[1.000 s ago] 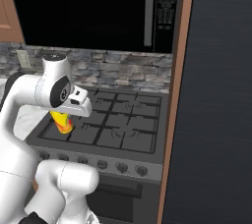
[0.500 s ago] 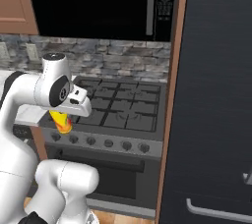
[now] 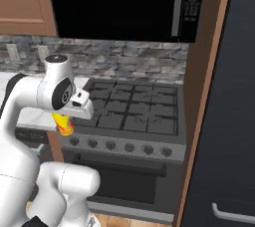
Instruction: Pick the cup and bowl from the counter and place them on the counter next to the sink.
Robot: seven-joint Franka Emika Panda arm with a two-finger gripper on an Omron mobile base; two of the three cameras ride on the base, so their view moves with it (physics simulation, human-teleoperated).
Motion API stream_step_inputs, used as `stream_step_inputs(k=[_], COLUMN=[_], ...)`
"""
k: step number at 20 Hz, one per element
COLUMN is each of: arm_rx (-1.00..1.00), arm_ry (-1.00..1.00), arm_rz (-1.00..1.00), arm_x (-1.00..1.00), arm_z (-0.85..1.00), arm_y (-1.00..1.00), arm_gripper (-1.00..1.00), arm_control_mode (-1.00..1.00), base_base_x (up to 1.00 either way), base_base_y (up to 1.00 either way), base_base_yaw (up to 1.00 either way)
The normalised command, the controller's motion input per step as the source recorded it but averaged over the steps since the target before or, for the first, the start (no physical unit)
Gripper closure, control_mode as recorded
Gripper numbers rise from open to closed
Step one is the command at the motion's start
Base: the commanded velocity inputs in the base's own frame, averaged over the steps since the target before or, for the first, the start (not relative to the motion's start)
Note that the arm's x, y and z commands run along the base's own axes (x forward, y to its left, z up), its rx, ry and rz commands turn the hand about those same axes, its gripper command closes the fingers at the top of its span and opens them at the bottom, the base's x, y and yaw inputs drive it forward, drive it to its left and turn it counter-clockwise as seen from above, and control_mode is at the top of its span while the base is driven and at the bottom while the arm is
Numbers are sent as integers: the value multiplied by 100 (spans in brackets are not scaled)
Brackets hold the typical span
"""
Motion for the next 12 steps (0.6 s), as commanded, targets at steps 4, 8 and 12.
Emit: stream_step_inputs(k=[4, 8, 12], arm_rx=[0, 0, 0], arm_ry=[0, 0, 0], arm_rz=[0, 0, 0], arm_x=[0, 0, 0], arm_z=[0, 0, 0], arm_y=[0, 0, 0], arm_gripper=[100, 100, 100], arm_control_mode=[100, 100, 100], base_base_x=[-1, -1, -1], base_base_y=[83, 80, 77], base_base_yaw=[0, 0, 0])
